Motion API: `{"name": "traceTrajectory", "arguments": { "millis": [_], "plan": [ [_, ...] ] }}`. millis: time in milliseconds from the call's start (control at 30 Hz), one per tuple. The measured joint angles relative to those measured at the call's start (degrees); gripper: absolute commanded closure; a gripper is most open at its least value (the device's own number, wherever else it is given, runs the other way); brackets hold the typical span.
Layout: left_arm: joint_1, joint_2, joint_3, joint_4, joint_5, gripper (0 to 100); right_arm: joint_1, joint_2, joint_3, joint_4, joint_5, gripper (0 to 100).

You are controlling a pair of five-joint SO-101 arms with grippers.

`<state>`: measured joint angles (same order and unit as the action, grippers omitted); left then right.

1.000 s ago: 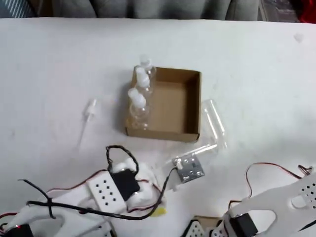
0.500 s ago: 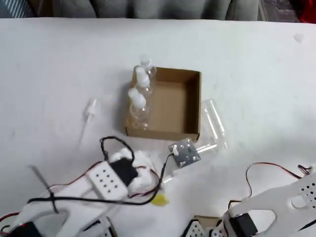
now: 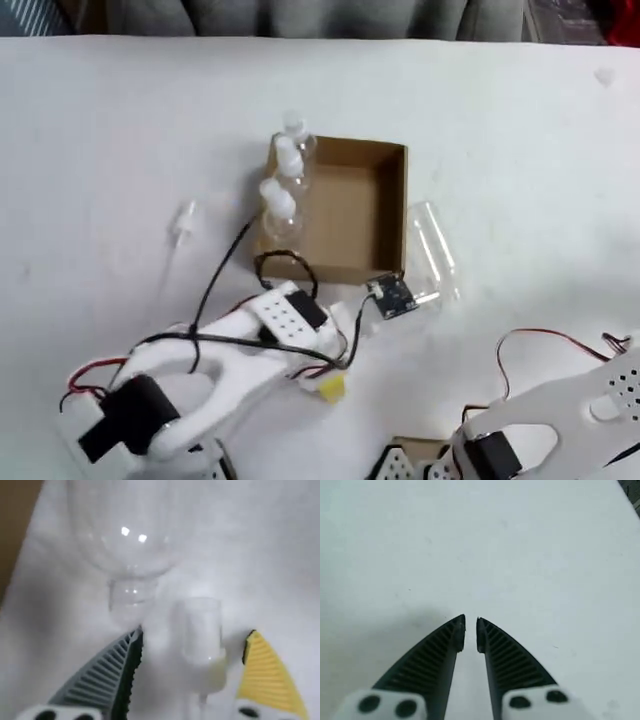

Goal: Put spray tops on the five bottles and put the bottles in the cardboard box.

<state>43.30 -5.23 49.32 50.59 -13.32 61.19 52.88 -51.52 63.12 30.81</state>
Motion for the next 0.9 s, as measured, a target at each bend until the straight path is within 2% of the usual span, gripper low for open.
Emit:
{"name": "traceTrajectory", "arguments": {
  "millis": [133,233,367,900],
  "plan": [
    [0.62,1.58,-1.05,0.0,0.62,100,0.0,0.0,0.0,0.0,0.0,98.2],
    [1.05,1.49,-1.23,0.0,1.58,94,0.0,0.0,0.0,0.0,0.0,98.2],
    [1.41,1.23,-1.67,1.23,2.37,98,0.0,0.0,0.0,0.79,0.0,98.2],
    [-1.14,-13.01,-0.79,16.79,3.6,98,-0.26,0.0,0.0,4.84,0.0,98.2]
  ]
}}
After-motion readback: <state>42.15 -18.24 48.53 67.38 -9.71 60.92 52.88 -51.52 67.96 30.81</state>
